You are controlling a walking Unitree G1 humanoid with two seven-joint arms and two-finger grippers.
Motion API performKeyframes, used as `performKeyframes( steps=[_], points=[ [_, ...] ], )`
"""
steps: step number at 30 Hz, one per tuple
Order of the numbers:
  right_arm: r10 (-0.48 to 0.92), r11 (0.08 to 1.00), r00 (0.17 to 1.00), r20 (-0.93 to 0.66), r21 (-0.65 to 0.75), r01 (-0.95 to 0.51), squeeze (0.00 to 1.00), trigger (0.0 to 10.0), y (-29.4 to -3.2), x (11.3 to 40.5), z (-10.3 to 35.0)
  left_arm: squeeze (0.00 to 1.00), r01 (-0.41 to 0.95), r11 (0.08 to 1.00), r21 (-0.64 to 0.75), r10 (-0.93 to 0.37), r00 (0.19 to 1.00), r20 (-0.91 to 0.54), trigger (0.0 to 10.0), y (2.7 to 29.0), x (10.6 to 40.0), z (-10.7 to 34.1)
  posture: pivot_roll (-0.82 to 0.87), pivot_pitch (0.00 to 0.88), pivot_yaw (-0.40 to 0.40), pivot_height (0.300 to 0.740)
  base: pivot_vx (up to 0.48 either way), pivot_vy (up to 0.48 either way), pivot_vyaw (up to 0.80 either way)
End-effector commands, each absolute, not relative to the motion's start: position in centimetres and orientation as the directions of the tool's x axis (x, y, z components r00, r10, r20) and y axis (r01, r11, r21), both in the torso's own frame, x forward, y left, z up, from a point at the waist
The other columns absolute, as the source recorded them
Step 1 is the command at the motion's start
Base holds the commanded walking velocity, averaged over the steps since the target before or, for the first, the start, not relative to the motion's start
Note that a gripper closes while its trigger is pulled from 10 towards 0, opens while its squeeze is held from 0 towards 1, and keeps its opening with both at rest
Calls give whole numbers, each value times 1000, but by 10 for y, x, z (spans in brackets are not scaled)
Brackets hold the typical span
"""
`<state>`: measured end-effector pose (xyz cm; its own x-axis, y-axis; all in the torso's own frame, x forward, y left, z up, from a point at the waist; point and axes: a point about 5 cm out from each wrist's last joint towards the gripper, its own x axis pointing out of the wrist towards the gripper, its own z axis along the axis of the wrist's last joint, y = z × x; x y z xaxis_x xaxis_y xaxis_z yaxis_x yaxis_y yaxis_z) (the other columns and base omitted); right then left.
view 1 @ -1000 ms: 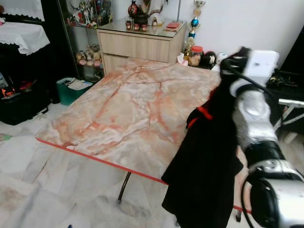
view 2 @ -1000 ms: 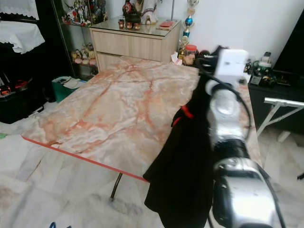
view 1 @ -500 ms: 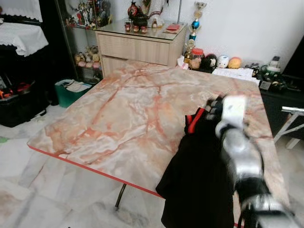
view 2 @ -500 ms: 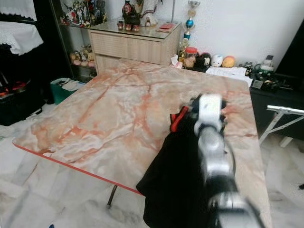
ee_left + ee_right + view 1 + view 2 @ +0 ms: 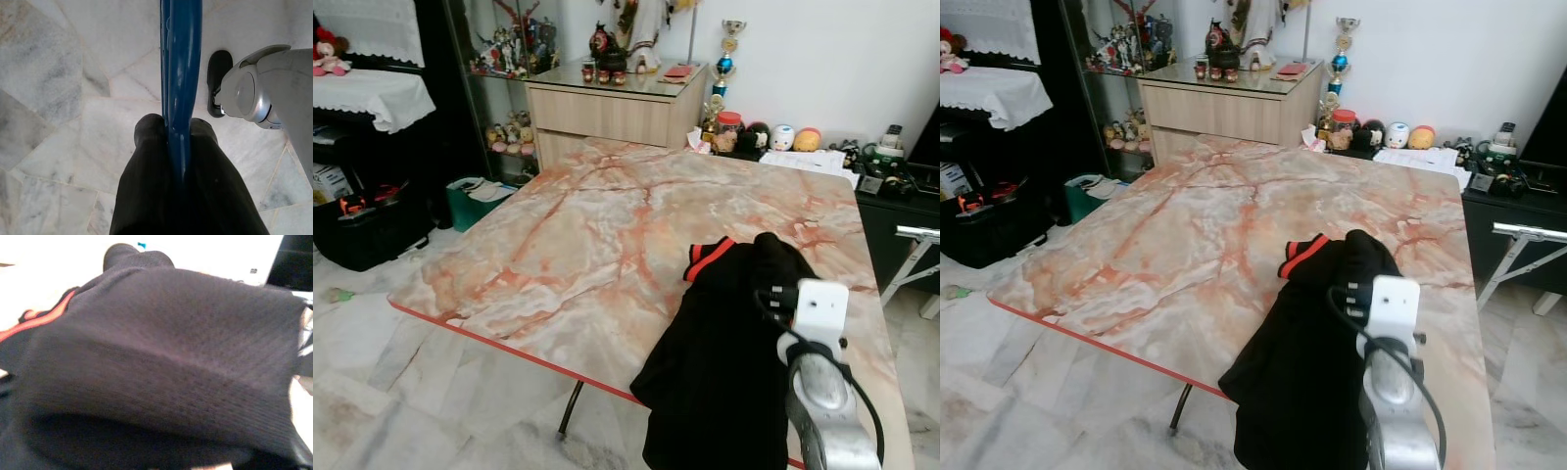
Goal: Hang hanger
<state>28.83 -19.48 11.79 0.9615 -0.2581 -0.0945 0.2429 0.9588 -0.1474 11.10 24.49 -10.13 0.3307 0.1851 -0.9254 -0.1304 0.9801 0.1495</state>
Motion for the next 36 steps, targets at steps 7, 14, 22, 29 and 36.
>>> performKeyframes(
  steps=[7,14,22,29,36],
  points=[
    [-332,942,927,-171,-112,317,1000,10000,-199,261,113,0,-103,982,159,184,325,-928,10000,246,107,-102,-3,0,17,740,0,0,0],
    [-318,947,913,-254,-122,296,953,10000,-191,228,100,0,-127,976,176,209,330,-920,10000,248,106,-102,-1,0,7,740,0,0,0],
    [-309,951,930,-197,-62,303,0,10000,-191,225,112,0,-90,979,185,205,326,-923,10000,248,105,-102,-17,0,7,740,0,0,0],
    [-334,942,927,-171,-41,332,0,10000,-192,223,118,0,-107,978,180,206,335,-920,10000,248,105,-102,-9,0,-4,740,0,0,0],
    [-348,935,928,-129,21,354,0,10000,-192,231,128,0,-125,975,186,218,339,-915,10000,248,107,-101,0,0,-13,740,0,0,-343]
  ],
)
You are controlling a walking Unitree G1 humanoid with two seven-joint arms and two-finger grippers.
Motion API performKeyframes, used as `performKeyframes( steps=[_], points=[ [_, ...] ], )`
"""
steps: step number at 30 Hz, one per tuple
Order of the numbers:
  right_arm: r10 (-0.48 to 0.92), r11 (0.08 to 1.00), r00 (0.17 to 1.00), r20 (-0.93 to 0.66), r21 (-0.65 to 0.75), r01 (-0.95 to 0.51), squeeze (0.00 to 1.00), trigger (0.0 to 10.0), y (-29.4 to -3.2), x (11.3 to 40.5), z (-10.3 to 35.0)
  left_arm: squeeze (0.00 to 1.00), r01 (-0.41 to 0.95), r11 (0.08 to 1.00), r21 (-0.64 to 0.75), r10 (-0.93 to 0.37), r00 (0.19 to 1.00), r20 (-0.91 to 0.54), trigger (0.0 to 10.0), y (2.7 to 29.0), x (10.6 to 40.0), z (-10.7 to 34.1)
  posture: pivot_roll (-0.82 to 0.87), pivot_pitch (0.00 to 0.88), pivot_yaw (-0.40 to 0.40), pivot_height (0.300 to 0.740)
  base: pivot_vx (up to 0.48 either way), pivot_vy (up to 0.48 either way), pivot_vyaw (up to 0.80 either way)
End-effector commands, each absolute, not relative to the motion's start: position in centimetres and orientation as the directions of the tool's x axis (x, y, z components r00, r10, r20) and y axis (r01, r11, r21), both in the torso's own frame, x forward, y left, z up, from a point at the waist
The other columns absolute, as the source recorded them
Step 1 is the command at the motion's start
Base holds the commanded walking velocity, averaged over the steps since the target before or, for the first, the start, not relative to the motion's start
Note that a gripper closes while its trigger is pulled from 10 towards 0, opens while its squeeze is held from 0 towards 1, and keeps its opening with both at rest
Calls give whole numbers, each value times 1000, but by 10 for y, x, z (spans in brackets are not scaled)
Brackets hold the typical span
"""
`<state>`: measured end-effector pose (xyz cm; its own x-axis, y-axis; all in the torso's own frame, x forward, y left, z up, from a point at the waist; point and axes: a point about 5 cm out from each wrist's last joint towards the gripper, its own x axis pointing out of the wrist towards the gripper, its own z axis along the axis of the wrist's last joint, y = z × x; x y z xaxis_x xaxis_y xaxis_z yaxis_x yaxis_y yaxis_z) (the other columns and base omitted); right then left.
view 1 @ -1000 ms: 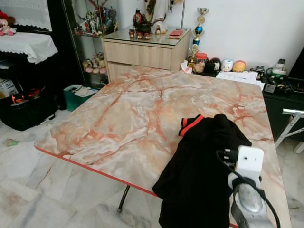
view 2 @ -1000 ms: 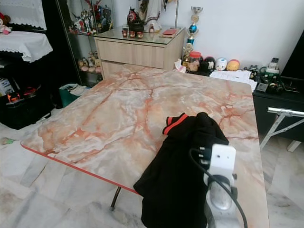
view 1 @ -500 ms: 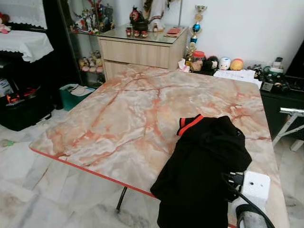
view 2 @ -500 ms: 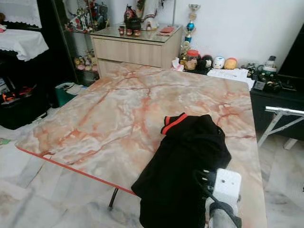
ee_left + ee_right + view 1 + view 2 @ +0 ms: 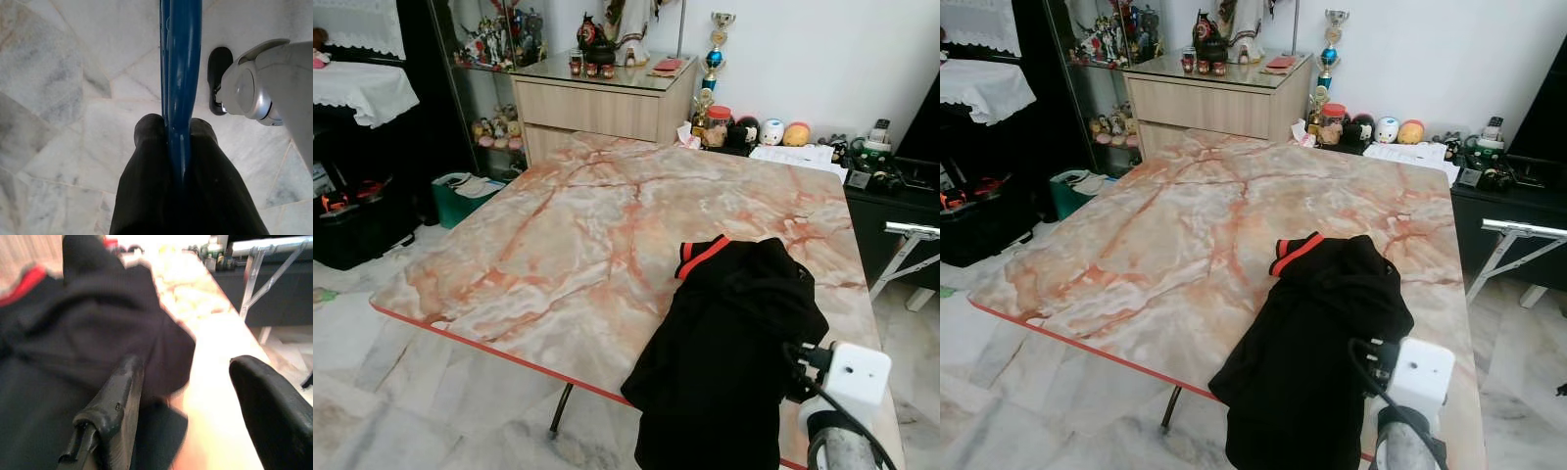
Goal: Hang hanger
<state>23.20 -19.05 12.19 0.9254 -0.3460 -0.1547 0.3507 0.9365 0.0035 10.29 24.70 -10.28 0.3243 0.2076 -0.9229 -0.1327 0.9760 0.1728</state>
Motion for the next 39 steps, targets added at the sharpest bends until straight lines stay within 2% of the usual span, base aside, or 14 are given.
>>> performKeyframes(
  steps=[1,16,22,27,39],
  points=[
    [-346,936,929,-127,23,352,0,10000,-191,231,128,0,-125,974,187,219,339,-915,10000,248,107,-101,1,0,-13,740,0,0,-800],
    [-279,960,959,-51,-6,279,0,10000,-182,250,139,0,-122,975,188,220,349,-911,10000,248,111,-100,9,0,-17,740,0,0,-800],
    [-280,960,960,-2,-4,280,0,10000,-181,257,146,0,-111,976,189,216,352,-911,10000,248,112,-100,12,0,-15,740,0,-455,0],
    [-288,957,957,-23,14,289,0,10000,-181,258,143,0,-114,976,187,216,353,-910,10000,248,113,-100,15,0,-16,740,0,-480,0],
    [-292,956,955,-58,21,293,0,10000,-180,260,134,0,-110,977,185,212,352,-912,10000,248,113,-100,13,0,-12,740,0,-480,-782]
  ],
)
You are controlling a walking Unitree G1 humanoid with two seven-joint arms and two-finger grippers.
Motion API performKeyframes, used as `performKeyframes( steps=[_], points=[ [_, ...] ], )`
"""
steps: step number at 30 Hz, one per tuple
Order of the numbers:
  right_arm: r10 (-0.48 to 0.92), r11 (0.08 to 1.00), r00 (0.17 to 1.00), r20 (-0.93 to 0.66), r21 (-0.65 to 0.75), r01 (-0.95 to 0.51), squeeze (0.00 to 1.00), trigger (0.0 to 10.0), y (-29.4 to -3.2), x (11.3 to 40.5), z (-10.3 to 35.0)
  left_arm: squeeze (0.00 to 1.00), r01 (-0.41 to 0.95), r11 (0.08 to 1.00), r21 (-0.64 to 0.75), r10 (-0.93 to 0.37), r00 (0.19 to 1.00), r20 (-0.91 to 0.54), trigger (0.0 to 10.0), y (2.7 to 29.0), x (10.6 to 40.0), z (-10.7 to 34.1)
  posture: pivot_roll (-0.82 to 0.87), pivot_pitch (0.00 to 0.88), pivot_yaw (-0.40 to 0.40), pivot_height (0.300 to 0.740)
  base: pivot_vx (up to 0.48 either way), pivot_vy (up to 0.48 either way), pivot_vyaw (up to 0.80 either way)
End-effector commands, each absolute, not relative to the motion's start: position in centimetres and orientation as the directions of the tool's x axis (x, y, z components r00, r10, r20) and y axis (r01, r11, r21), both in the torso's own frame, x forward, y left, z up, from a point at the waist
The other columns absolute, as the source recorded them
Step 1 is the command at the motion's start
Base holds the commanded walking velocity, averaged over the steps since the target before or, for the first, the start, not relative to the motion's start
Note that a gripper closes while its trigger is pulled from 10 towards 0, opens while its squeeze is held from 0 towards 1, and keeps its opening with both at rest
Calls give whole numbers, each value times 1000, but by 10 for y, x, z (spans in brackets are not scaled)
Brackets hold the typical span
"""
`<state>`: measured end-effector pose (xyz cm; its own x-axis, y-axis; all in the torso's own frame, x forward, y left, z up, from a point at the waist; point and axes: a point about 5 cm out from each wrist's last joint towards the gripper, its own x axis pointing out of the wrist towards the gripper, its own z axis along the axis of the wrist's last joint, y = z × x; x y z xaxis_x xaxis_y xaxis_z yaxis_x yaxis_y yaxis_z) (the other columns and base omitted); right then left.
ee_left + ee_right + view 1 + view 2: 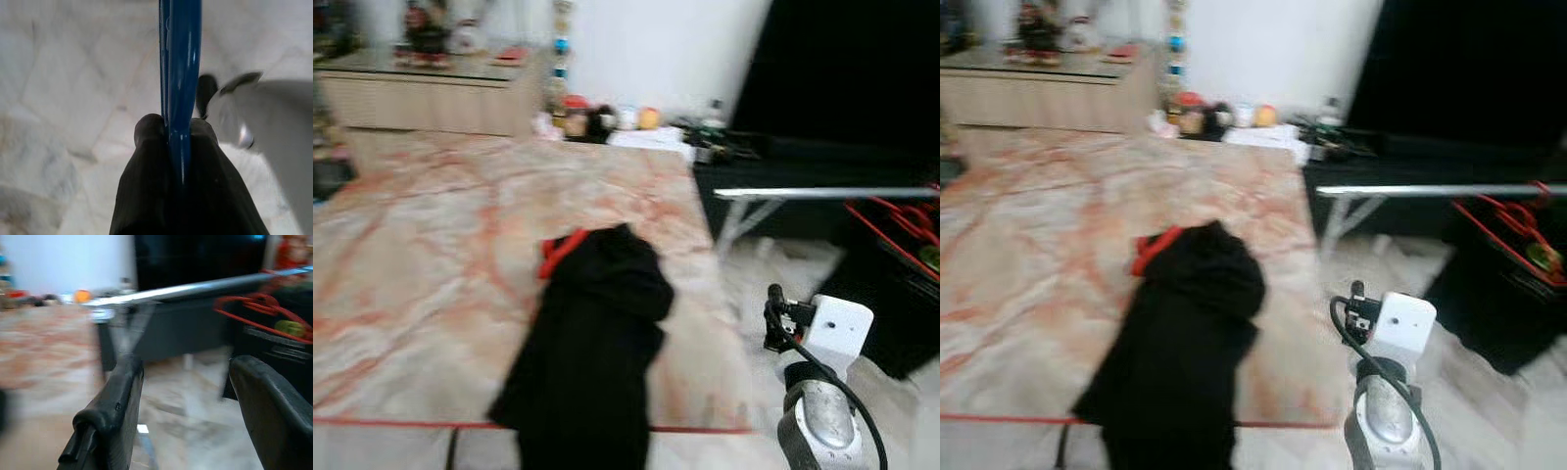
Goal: Hang hanger
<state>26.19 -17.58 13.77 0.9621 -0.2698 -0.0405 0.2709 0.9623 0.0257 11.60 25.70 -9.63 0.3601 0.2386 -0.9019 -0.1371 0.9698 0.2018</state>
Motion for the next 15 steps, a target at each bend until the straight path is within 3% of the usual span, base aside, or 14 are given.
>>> performKeyframes(
  steps=[1,15],
  points=[
    [-293,956,955,-53,22,294,0,10000,-180,260,134,0,-110,977,185,212,352,-912,10000,248,113,-100,13,0,-12,740,0,-480,-744],
    [-265,964,962,-58,-5,266,0,10000,-179,266,131,0,-96,978,185,207,354,-912,10000,250,116,-99,10,0,4,740,0,-480,0]
  ],
)
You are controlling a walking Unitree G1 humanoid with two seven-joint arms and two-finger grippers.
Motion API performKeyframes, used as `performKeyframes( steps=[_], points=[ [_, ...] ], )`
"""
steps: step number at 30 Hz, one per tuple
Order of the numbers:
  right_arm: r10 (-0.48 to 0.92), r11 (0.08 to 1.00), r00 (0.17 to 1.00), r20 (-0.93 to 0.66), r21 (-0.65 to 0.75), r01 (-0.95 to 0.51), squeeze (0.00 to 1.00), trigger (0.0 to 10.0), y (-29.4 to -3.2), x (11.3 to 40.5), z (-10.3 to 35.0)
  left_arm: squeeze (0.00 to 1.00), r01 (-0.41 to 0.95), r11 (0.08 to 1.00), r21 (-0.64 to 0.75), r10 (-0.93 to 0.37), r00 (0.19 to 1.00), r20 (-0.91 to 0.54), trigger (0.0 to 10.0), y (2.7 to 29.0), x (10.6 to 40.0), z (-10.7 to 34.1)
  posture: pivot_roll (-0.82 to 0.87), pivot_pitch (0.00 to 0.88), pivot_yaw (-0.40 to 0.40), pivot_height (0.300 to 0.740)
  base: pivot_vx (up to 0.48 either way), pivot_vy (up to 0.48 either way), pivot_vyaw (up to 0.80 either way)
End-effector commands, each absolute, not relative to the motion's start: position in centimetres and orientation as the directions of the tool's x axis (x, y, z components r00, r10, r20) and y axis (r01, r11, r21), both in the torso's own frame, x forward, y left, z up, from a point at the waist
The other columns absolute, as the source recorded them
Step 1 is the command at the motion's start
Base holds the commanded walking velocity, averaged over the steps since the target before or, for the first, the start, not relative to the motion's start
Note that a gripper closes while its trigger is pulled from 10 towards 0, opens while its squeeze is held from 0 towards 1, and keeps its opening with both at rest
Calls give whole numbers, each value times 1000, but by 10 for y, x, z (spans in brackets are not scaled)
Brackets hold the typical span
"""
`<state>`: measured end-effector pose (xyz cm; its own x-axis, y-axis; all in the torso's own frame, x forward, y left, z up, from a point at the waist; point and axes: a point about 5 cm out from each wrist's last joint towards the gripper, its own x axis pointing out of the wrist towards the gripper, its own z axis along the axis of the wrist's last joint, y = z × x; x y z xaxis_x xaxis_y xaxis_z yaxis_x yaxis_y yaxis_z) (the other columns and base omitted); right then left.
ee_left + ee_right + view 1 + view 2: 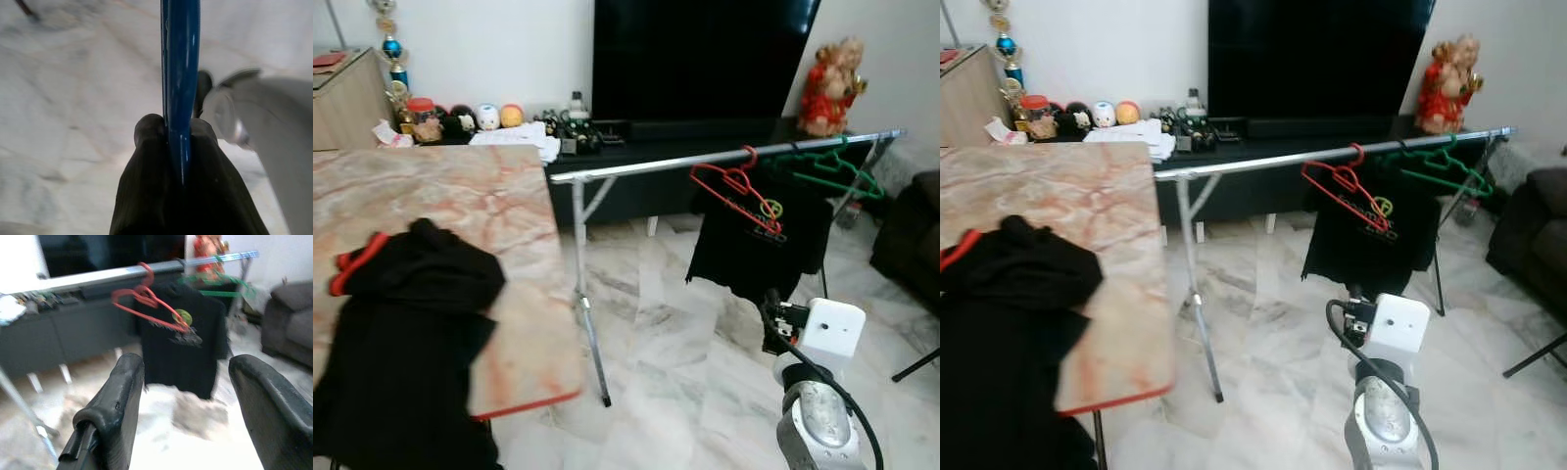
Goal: Hang hanger
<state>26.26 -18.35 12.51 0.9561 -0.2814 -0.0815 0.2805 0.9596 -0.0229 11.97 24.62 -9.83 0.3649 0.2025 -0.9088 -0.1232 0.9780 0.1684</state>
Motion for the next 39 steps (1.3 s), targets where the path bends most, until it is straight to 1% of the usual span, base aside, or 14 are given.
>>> performKeyframes(
  steps=[1,10,15,18,20,24,26,30,33,34,36,37,38,39],
  points=[
    [-266,964,962,-61,-6,266,0,10000,-179,266,130,0,-94,978,186,208,354,-912,10000,250,116,-98,9,0,5,740,0,-480,0],
    [-266,964,960,-84,-34,264,0,10000,-180,267,124,0,-87,977,193,211,354,-911,10000,253,117,-97,4,0,23,740,0,-480,0],
    [-292,956,950,-114,-64,286,0,10000,-191,269,116,0,-80,976,200,216,357,-909,10000,255,118,-96,7,0,35,740,0,-480,0],
    [-318,948,938,-140,-67,311,0,10000,-200,270,109,0,-94,974,205,226,363,-904,10000,258,120,-95,13,0,52,740,0,0,0],
    [-321,947,932,-169,-57,316,0,10000,-205,272,101,0,-75,975,209,222,375,-900,10000,259,123,-94,16,0,61,740,0,0,0],
    [-300,954,929,-216,-57,295,0,10000,-206,276,90,0,-75,975,209,221,385,-896,10000,259,127,-92,14,0,66,740,0,0,0],
    [-272,957,910,-313,7,288,0,10000,-204,276,66,0,-62,976,210,217,392,-894,10000,258,130,-92,19,0,63,740,0,0,0],
    [-267,957,903,-337,15,289,0,10000,-205,276,59,0,-65,976,209,217,397,-892,10000,257,131,-92,28,0,52,740,0,0,0],
    [-192,978,900,-390,3,210,0,10000,-200,279,43,0,-50,974,222,223,408,-886,10000,256,133,-91,0,0,56,740,0,0,0],
    [-192,978,900,-390,3,210,0,10000,-200,279,43,0,-50,974,222,223,408,-886,10000,256,133,-91,0,0,56,740,0,0,0],
    [-138,990,888,-439,-46,131,0,10000,-198,281,25,0,-31,972,233,224,426,-876,10000,256,137,-90,3,0,61,740,0,0,0],
    [-138,990,888,-439,-46,131,0,10000,-198,281,25,0,-31,972,233,224,426,-876,10000,256,137,-90,3,0,61,740,0,0,0],
    [-97,995,870,-484,-73,70,0,10000,-196,280,13,0,-15,968,251,230,453,-861,10000,256,142,-88,0,0,60,740,0,0,0],
    [-97,995,870,-484,-73,70,0,10000,-196,280,13,0,-15,968,251,230,453,-861,10000,256,142,-88,0,0,60,740,0,0,0]
  ],
)
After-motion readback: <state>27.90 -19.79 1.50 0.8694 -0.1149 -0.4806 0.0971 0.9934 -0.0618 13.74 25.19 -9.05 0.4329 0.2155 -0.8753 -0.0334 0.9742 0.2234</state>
